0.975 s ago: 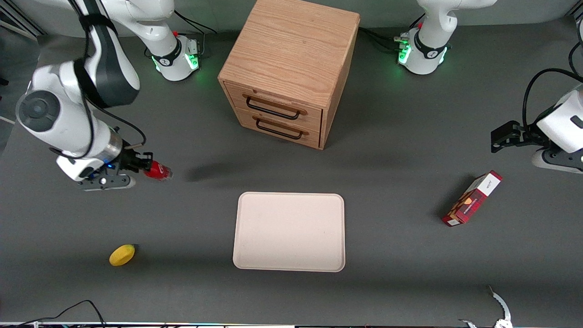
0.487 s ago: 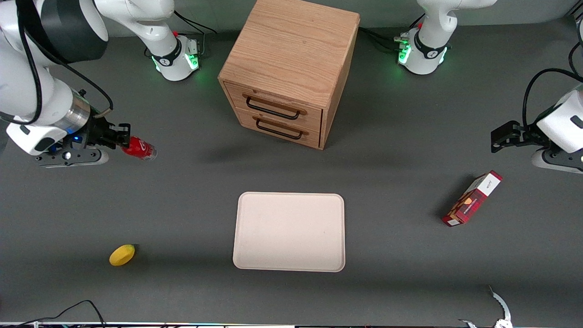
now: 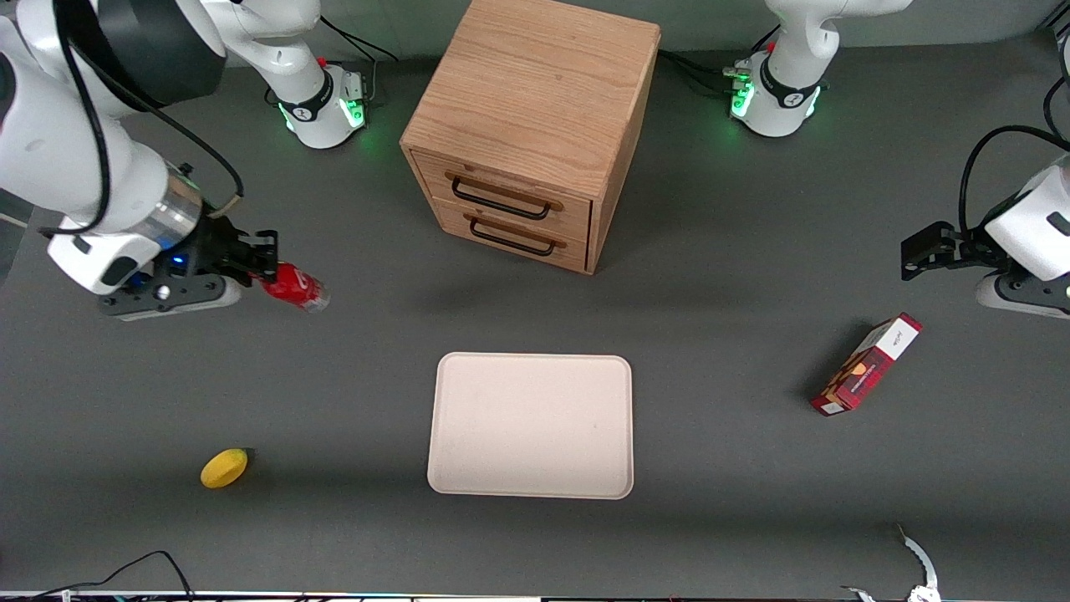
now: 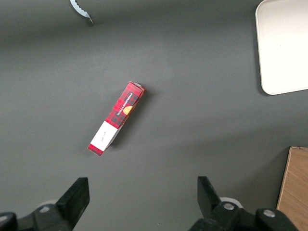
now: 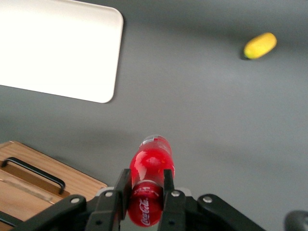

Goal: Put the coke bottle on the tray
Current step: 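Carry the held bottle over to the corner of the cream tray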

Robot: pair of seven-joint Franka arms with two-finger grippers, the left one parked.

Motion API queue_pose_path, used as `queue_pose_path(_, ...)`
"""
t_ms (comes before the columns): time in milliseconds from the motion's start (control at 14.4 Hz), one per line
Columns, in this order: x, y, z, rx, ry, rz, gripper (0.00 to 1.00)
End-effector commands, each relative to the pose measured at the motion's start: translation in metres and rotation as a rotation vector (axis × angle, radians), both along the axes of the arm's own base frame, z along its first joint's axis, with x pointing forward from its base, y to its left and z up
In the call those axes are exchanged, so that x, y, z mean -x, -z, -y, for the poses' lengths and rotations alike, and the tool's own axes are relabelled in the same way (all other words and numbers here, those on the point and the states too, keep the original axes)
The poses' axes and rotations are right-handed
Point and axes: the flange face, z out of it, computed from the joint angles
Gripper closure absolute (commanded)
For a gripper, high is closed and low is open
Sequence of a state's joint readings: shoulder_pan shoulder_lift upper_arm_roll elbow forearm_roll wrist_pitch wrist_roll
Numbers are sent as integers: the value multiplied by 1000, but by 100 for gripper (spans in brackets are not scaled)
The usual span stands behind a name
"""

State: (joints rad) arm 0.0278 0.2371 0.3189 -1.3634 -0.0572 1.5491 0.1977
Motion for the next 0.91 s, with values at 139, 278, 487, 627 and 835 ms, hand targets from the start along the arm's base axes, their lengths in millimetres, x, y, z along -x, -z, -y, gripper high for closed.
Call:
queue_pose_path(139, -31, 6, -62, -66, -60, 48, 100)
queue_pose_path(278, -45, 23, -71, -89, -66, 62, 100)
queue_pose_path(487, -65, 59, -94, -109, -101, 106, 100)
queue_pose_path(627, -78, 88, -113, -72, -134, 122, 100)
queue_pose_path(835, -91, 128, -129, 8, -175, 154, 100)
